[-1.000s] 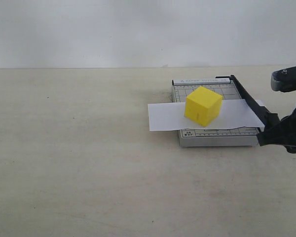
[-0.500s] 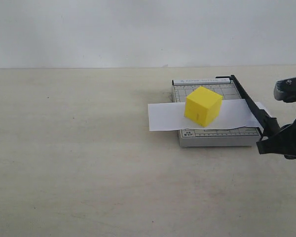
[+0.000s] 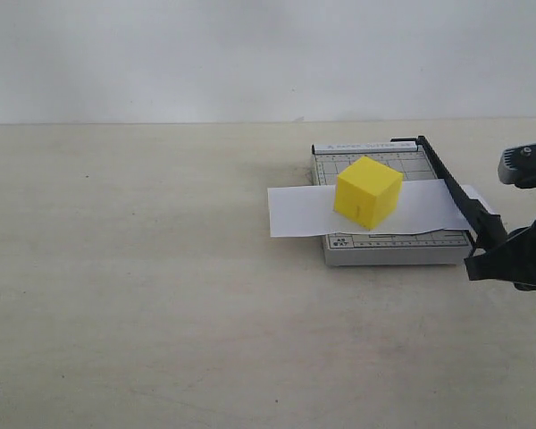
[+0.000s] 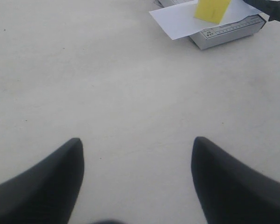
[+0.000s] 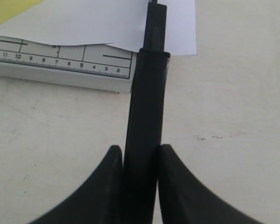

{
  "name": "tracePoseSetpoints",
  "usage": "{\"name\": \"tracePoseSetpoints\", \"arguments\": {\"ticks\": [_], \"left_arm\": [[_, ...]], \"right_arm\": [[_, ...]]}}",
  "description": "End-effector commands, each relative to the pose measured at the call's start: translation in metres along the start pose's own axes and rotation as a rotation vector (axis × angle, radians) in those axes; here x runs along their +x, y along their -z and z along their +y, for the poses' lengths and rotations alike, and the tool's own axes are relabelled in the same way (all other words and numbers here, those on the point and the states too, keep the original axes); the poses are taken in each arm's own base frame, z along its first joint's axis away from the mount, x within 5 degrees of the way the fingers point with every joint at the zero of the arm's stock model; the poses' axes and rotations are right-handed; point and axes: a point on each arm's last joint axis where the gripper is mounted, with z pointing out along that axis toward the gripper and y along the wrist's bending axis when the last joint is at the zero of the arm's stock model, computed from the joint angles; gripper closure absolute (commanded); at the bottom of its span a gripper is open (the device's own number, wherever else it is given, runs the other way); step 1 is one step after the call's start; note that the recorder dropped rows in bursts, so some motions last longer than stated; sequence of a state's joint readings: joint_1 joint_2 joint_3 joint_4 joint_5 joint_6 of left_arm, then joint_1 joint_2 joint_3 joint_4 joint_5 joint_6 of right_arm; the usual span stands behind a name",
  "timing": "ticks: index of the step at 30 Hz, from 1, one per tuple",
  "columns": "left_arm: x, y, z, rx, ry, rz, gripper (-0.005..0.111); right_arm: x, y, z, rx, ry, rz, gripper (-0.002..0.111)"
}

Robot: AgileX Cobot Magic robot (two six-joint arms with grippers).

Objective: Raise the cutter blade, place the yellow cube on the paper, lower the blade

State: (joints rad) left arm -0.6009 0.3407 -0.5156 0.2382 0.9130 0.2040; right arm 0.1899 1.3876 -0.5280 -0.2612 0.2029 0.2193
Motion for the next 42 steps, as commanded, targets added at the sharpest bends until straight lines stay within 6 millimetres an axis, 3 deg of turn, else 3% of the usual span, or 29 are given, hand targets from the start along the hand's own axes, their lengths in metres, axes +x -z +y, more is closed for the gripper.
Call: {"name": "tracePoseSetpoints", "arguments": {"ticks": [1, 13, 18, 42], "left_arm": [[0.001, 0.0, -0.001, 0.006, 0.015, -0.007, 0.044], [0.001, 0.0, -0.001, 0.006, 0.015, -0.007, 0.044], [0.001, 0.0, -0.001, 0.006, 0.015, -0.007, 0.044], [0.001, 0.0, -0.001, 0.006, 0.015, -0.007, 0.044]], "right_arm": [[0.034, -0.004, 0.006, 0.006, -0.004, 0.244, 0.101], [0.035, -0.004, 0.006, 0.005, -0.012, 0.252, 0.101], [0.049, -0.007, 0.007, -0.007, -0.009, 0.248, 0.101], [0.061, -0.008, 0.008, -0.011, -0.023, 0.263, 0.101]]}}
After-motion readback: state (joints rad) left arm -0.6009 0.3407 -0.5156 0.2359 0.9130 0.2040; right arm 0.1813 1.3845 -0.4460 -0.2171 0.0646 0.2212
